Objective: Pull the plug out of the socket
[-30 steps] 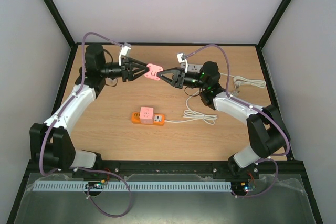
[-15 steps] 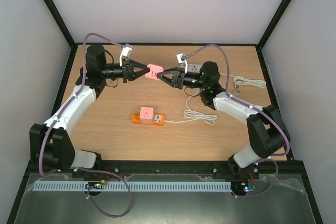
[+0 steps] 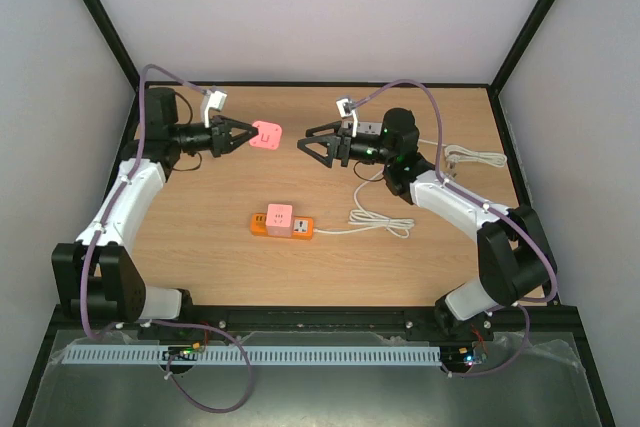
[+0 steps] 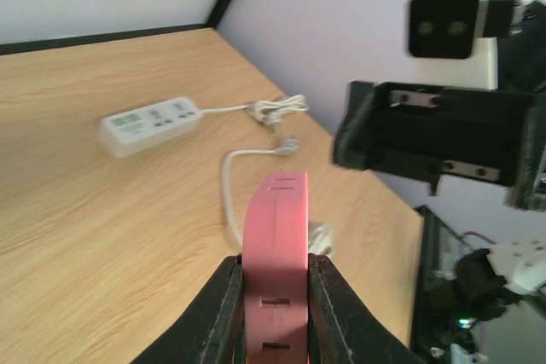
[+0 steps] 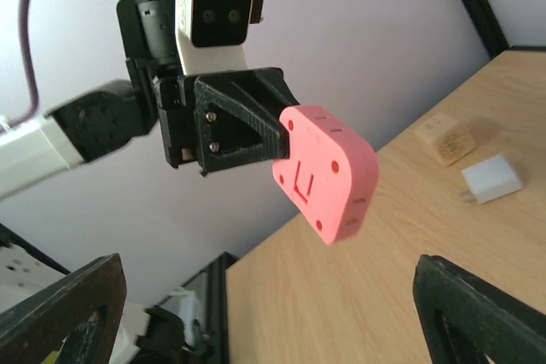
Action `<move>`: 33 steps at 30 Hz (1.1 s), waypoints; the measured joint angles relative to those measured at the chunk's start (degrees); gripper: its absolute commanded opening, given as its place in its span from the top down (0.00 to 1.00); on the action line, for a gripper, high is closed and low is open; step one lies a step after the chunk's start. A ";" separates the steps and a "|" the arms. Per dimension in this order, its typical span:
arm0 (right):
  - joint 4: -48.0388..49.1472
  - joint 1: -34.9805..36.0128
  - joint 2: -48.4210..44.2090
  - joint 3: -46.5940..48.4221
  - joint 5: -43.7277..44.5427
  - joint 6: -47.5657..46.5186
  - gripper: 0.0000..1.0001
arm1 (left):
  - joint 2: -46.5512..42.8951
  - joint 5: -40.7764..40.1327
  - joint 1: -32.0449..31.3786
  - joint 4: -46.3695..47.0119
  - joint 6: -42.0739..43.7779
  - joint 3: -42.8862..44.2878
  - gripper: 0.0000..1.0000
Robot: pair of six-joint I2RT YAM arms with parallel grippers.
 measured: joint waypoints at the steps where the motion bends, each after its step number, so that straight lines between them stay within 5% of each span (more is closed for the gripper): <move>1: -1.53 -0.09 -0.20 0.31 0.26 -1.20 0.05 | 0.00 -0.42 0.98 -2.14 1.92 0.46 0.97; 15: -23.28 -3.19 -1.36 2.73 5.99 -25.40 0.02 | 0.61 -18.40 17.27 -24.94 26.18 6.23 0.97; 33: -30.36 -5.66 -3.78 -0.92 17.03 -41.88 0.02 | -0.33 -54.47 18.34 -18.38 36.81 -3.28 0.97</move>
